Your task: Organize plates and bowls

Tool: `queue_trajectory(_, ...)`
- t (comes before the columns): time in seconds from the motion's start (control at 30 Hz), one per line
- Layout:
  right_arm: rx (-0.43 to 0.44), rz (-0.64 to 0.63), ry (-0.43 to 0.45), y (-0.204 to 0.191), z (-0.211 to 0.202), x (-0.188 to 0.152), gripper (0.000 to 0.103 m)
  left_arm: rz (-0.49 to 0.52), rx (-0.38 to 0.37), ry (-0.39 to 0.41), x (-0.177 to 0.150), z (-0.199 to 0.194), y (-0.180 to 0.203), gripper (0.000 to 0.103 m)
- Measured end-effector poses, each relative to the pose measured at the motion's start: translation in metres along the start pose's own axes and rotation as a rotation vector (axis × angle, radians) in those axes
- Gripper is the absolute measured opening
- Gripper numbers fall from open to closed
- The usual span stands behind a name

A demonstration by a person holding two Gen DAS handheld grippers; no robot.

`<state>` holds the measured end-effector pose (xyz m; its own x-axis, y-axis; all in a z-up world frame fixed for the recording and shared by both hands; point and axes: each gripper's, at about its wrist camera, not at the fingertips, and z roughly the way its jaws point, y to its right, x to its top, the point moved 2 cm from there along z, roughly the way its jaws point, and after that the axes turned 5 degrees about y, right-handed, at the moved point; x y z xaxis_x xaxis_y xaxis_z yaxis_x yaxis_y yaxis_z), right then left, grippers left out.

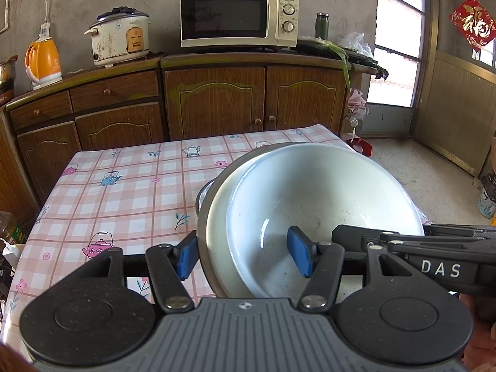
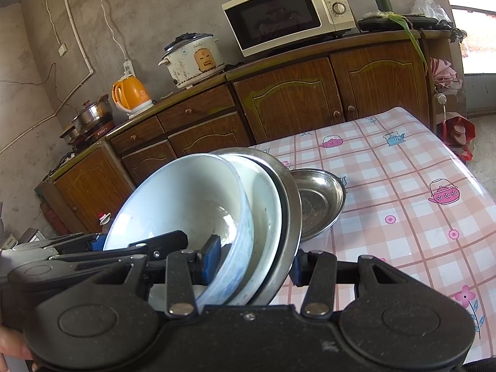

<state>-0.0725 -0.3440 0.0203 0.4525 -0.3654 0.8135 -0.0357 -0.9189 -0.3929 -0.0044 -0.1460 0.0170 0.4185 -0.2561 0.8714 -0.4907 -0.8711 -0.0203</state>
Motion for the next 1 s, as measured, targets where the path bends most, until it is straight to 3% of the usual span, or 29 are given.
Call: queue_trajectory(1.0,-0.002,-0.016,0.039,0.003,0.005,0.017,0.054,0.010,-0.004,0.035,0.013,0.003,0.003,0.061)
